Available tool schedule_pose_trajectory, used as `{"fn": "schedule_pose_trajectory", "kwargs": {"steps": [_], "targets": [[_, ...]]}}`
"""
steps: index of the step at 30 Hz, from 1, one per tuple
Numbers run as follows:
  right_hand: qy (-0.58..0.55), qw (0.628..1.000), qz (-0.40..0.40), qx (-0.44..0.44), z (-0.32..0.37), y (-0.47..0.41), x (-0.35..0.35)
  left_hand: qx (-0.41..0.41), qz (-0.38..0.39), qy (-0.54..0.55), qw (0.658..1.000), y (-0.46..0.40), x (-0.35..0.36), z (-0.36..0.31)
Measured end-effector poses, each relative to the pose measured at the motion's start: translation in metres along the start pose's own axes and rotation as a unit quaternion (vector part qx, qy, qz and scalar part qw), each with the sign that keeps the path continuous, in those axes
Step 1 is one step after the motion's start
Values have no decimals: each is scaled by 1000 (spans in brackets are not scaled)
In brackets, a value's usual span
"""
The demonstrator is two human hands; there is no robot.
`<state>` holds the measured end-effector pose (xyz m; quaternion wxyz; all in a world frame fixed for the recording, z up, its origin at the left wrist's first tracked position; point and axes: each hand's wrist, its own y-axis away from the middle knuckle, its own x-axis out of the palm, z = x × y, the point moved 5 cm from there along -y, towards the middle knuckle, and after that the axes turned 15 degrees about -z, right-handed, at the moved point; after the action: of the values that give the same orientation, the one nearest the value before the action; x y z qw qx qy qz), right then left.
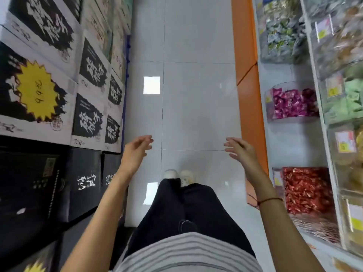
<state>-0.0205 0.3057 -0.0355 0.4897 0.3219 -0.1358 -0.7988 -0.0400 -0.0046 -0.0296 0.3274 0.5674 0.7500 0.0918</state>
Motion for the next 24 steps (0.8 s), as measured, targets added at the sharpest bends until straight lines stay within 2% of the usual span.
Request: {"fn": "schedule_pose_trajectory", "kwargs": {"steps": [4,13,20,24], "targets": [[17,1000,-2,-4,12,-23,4,-18,-27,12,999,-10,-2,4],[38,999,16,-25,87,-113,62,-79,-105,39,990,-76,-21,-2],[46,999,8,-8,138,-169,101,-78,-81,44,993,-179,-3,-69],[26,999,-28,8,173,-210,110,-57,-67,45,995,-248,10,-129]]}}
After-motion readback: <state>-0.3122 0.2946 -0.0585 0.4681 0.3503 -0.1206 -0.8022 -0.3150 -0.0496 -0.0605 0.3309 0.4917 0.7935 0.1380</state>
